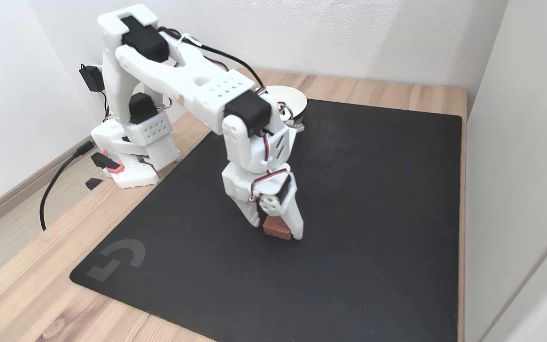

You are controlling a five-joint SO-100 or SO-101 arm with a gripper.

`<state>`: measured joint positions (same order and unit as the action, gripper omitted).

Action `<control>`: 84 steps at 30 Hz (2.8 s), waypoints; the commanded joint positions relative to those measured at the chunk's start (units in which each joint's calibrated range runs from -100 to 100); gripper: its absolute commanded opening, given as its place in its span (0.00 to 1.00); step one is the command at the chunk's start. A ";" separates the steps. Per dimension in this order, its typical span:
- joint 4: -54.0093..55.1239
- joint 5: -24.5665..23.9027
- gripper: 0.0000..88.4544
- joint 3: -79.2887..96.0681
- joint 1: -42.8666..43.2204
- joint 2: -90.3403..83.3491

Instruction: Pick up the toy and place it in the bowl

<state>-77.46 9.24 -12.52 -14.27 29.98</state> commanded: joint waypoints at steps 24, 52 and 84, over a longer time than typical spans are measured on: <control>2.44 -0.32 0.03 -0.78 -0.16 0.50; 4.55 -16.60 0.03 12.74 28.45 -43.52; 39.86 -28.92 0.04 93.23 57.39 -91.88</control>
<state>-38.71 -19.43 80.35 42.41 -60.37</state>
